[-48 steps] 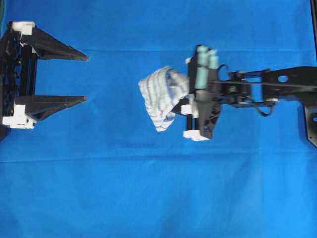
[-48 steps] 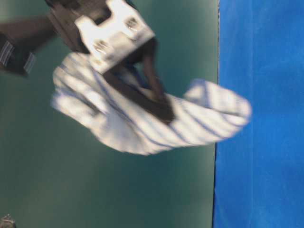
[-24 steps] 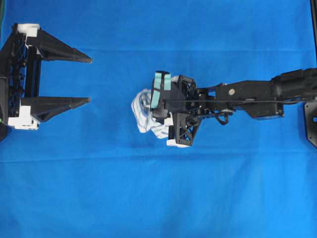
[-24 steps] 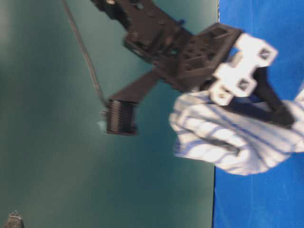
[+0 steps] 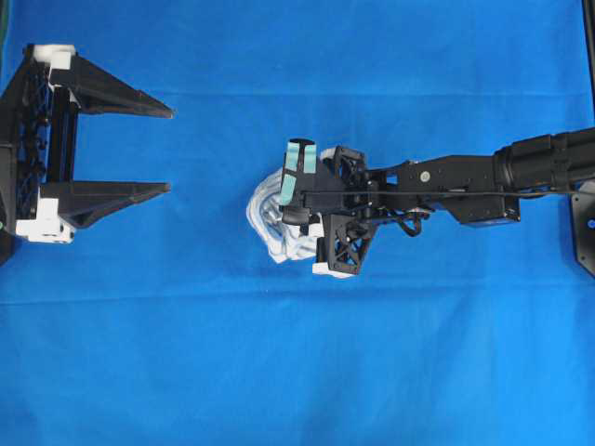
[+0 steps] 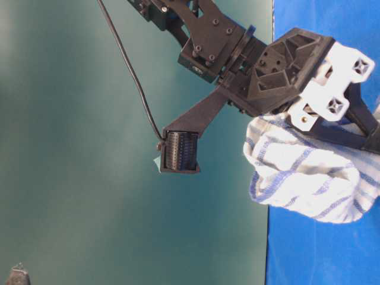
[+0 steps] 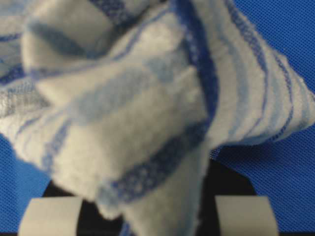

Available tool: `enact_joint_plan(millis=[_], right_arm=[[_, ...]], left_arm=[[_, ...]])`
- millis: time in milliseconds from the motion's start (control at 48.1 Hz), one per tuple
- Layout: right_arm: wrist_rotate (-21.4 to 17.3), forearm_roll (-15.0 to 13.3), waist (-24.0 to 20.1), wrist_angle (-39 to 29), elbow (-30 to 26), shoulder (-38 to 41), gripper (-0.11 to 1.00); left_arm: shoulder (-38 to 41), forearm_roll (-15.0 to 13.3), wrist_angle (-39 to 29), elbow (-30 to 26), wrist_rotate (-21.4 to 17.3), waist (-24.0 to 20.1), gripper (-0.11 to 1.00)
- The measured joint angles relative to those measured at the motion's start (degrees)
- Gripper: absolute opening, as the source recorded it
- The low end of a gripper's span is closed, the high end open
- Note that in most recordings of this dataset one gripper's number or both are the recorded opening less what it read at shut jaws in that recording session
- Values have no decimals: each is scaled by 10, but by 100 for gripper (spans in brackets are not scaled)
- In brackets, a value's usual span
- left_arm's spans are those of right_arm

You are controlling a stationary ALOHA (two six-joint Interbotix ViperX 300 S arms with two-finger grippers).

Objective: Hand over the towel.
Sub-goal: 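Lower the towel with the right gripper onto the table, then open the right gripper and retract it to the right side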

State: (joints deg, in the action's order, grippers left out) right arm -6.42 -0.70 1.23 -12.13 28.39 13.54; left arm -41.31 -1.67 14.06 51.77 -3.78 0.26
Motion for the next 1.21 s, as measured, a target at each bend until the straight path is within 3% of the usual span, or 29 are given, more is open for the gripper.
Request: enact_joint_plan(millis=[42,208,270,457,790,1205], right_arm=[[-1,0,0,0,0,-1,12],[-6,0,0,-4,-1,-4,61],[-5,-1,0,-11,-1,-17,70],[-5,-8,-2,-33,2,-100,69],[-5,-51,-4,-38,33,-258,69],[-4,-76,-4,98,156,-457,69]], left_arm=[[1,0,0,0,-1,0,91],[1,0,0,0,-1,-1,91],[1,1,0,0,-1,0,91],[1,1,0,0,0,0,91],[1,0,-1,0,3,0,91],[1,0,-1,3,4,0,91]])
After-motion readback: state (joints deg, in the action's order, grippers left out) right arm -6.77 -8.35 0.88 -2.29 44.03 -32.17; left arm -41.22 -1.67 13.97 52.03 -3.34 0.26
